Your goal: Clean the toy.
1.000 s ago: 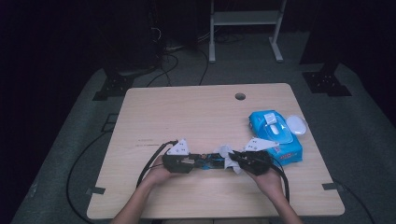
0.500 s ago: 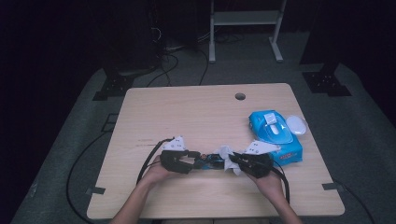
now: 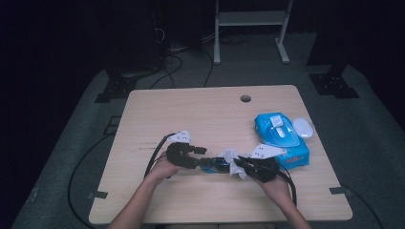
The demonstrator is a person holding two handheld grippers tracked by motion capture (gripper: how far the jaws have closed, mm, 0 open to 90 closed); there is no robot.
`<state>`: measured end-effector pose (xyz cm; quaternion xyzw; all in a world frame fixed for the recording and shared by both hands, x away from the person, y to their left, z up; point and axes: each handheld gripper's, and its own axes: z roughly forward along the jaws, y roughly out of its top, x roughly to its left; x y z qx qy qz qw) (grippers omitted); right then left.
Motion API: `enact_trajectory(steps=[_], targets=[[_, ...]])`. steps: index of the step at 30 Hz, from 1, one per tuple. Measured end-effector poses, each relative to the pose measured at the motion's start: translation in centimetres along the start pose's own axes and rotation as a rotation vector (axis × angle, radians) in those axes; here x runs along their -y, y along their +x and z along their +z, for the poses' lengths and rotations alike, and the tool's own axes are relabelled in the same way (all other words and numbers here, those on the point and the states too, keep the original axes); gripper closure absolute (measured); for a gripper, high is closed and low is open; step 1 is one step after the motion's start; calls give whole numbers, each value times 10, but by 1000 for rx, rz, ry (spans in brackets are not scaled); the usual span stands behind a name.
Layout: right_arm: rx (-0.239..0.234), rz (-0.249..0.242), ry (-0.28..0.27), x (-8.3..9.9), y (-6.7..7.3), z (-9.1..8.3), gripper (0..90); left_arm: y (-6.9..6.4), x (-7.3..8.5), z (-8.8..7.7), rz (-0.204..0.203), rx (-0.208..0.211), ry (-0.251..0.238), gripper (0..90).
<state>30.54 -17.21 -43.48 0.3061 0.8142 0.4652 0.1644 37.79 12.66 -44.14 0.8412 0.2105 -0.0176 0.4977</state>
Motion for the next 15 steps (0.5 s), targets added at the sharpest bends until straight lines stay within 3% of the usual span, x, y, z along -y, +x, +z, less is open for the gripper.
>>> enact_trajectory(steps=[3, 15], targets=[[-1, -5, 0, 0, 0, 0, 842, 3, 2, 0, -36, 21, -2, 449], [-11, -19, 3, 2, 6, -4, 841, -2, 3, 2, -25, 21, 17, 408]])
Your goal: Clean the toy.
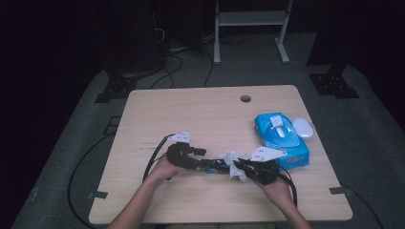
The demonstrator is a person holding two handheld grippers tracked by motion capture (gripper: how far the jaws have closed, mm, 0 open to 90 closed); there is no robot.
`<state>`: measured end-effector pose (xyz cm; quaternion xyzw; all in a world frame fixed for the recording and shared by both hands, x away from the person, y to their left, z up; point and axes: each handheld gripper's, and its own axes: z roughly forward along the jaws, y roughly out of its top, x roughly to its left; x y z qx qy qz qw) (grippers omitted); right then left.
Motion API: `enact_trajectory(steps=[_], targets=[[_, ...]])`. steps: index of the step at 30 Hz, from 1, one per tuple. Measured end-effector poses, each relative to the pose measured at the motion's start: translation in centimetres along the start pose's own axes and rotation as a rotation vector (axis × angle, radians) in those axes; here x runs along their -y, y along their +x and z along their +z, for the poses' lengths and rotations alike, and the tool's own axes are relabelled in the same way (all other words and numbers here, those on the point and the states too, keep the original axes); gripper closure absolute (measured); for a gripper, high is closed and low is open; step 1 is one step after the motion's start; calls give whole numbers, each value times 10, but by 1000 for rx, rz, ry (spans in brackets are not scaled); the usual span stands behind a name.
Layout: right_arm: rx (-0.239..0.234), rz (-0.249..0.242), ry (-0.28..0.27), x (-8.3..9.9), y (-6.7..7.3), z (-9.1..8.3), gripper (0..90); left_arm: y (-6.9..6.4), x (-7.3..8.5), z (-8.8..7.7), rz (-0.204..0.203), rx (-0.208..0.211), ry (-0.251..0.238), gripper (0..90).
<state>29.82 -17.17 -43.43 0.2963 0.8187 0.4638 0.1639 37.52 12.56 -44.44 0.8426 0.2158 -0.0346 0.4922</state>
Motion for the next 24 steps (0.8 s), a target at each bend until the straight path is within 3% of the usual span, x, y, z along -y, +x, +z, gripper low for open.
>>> enact_trajectory(steps=[10, 13, 16, 18, 20, 24], targets=[[-16, -9, -1, 4, 7, -5, 841, -4, 6, 0, 7, 14, 0, 354], [-22, -9, 5, 5, 9, -6, 840, -9, 7, 2, 33, 6, 39, 330], [-27, -36, 53, 9, 15, -1, 840, -13, 12, 7, 97, -53, 129, 320], [-26, -55, 95, 16, 19, 5, 839, -14, 17, 7, 93, -56, 101, 324], [-32, -57, 113, 20, 20, 10, 839, -16, 20, 8, 116, -73, 112, 309], [-48, -35, 59, 10, 21, 4, 839, -18, 21, 10, 158, -90, 120, 268]])
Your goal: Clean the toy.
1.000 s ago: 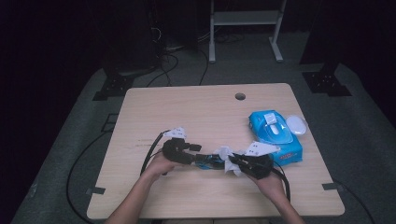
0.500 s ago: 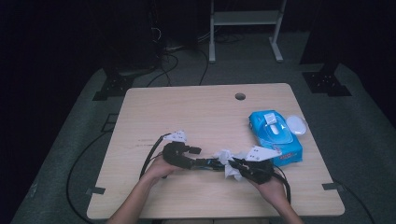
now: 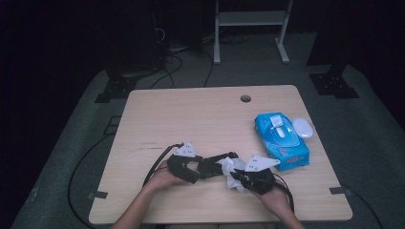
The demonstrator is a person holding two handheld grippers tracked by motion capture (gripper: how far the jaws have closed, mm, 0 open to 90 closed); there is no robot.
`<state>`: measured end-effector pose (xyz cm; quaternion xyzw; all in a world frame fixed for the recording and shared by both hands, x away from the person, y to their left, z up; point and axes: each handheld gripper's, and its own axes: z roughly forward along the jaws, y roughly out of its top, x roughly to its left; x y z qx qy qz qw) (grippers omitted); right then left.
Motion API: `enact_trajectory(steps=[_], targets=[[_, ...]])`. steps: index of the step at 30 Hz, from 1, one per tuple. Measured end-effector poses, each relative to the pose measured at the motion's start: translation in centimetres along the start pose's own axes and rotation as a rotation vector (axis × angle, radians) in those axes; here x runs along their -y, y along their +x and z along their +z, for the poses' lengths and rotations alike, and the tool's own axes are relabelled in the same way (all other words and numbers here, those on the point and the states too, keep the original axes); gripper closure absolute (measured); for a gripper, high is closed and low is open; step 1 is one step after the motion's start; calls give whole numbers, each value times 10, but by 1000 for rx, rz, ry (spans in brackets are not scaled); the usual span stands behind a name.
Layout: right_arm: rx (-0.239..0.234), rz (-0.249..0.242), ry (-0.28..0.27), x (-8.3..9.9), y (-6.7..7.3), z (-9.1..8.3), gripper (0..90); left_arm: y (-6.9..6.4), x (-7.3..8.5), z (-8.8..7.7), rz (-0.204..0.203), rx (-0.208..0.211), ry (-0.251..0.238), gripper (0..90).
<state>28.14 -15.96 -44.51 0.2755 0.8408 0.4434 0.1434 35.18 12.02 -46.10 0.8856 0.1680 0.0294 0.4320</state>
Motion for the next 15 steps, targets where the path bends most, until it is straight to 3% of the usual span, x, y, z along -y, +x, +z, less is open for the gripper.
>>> enact_trajectory(steps=[3, 6, 10, 12, 15], targets=[[16, -8, -34, -15, -4, -3, 838, -1, 0, 3, 11, -11, 3, 254], [37, 18, -54, -25, -16, 1, 837, -3, 0, 4, 15, -14, -4, 247], [51, 39, 19, -24, -30, 19, 836, -2, 1, 4, 28, -23, -5, 222], [42, 43, 54, -20, -31, 26, 835, -3, 2, 4, 31, -27, -17, 200], [28, 55, 63, -17, -30, 26, 835, -4, 3, 4, 43, -37, -38, 195]])
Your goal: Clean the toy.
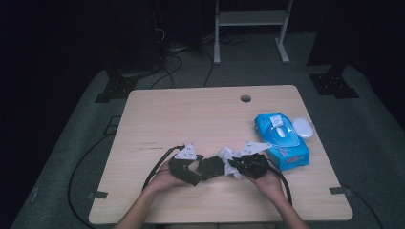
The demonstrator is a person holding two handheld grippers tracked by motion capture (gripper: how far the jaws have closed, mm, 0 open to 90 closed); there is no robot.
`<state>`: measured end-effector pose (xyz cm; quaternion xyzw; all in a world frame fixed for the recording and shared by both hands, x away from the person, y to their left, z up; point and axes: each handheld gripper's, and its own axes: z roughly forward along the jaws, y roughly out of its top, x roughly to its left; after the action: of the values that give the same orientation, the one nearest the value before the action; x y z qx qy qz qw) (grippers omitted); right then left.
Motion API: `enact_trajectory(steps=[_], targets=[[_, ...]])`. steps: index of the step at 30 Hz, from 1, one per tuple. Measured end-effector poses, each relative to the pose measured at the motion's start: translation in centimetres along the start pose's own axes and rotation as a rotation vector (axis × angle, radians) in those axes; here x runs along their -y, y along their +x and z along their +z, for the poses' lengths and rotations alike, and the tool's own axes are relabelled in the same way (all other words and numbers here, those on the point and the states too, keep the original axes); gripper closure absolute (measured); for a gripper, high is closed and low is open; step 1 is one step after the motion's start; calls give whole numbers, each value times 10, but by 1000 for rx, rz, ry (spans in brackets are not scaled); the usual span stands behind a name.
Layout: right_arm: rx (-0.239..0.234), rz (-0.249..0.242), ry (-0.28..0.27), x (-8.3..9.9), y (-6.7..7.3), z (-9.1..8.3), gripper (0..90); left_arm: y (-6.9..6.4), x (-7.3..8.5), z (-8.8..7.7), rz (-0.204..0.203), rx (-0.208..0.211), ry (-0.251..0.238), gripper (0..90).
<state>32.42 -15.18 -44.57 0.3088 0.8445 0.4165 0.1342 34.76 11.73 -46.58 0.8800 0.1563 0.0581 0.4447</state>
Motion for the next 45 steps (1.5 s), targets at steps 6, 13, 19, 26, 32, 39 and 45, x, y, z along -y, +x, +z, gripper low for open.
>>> enact_trajectory(steps=[6, 13, 19, 26, 32, 39, 45], targets=[[1, 4, 19, 5, 0, -1, 834, 1, 0, 0, 15, -33, 20, 166], [-11, 27, 9, 8, -1, 0, 834, 1, 0, 10, 33, -34, 48, 140], [-15, 14, 9, 9, 1, -1, 834, -1, 0, 18, 69, -43, 88, 202], [-61, -10, 15, -3, 16, 11, 834, -4, 0, 18, 99, -45, 97, 232], [-50, -82, 30, -13, 27, 25, 834, -2, 2, 14, 103, -39, 100, 234], [5, 3, 11, 6, 6, 1, 834, -3, 2, 15, 104, -37, 98, 235], [-54, -99, 17, -1, 31, 14, 833, -5, 1, 14, 113, -43, 108, 236]])
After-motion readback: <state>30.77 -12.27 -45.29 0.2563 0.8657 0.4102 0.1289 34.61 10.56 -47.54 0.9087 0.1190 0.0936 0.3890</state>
